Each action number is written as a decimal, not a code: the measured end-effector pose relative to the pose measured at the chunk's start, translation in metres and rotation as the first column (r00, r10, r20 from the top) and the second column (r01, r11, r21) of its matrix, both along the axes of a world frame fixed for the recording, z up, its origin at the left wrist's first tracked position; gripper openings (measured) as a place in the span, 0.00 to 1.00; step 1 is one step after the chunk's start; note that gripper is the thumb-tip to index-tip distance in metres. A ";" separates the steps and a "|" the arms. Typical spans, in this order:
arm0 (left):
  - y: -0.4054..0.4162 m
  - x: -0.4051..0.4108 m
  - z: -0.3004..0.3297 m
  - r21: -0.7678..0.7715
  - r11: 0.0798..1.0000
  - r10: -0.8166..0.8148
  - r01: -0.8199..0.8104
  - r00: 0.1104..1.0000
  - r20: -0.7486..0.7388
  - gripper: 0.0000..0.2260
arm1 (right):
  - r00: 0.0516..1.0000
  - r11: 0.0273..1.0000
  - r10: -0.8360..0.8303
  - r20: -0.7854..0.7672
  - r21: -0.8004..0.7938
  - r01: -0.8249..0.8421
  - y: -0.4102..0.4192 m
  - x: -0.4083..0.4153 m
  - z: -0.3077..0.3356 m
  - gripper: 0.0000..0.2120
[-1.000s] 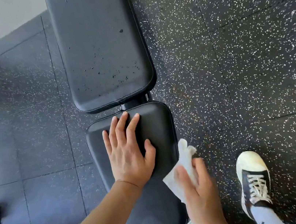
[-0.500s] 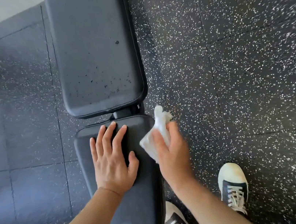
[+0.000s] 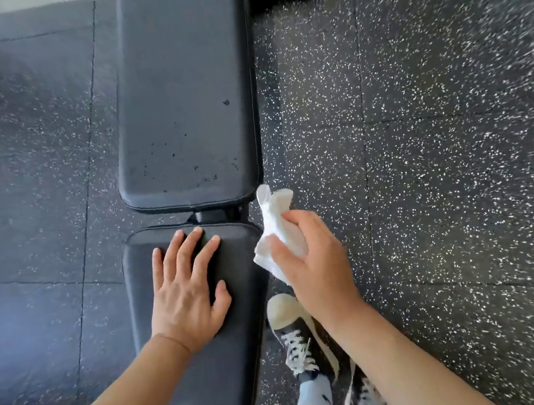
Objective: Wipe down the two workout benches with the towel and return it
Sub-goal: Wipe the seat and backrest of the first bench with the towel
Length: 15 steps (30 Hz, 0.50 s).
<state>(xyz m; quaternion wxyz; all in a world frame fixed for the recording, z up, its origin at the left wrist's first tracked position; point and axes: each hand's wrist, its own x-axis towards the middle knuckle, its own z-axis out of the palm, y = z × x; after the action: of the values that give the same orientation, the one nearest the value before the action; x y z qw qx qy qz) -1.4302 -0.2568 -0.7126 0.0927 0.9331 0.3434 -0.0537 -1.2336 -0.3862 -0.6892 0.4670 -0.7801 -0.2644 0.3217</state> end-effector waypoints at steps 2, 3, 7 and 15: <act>-0.001 -0.001 0.001 -0.019 1.000 -0.002 0.002 1.000 0.003 0.31 | 0.991 0.996 0.090 0.101 -0.030 -0.087 0.011 0.013 0.006 0.13; 0.000 -0.001 0.003 -0.036 0.999 0.010 -0.010 1.000 0.014 0.31 | 0.979 0.990 0.140 0.146 -0.039 -0.136 0.019 0.019 0.009 0.14; 0.012 0.004 0.017 -0.120 0.992 0.046 -0.042 0.998 0.030 0.26 | 0.925 0.967 0.255 0.281 -0.092 -0.238 0.050 0.036 0.014 0.14; 0.080 -0.004 0.022 -0.178 0.870 0.484 -0.460 0.867 0.121 0.20 | 0.792 0.901 0.433 0.431 -0.175 -0.397 0.108 0.041 0.025 0.13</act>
<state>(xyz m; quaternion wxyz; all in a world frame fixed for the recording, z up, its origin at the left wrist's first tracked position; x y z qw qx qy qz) -1.4338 -0.1764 -0.6903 0.1974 0.8126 0.5480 0.0221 -1.1929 -0.2781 -0.6642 0.2792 -0.7735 -0.5195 0.2319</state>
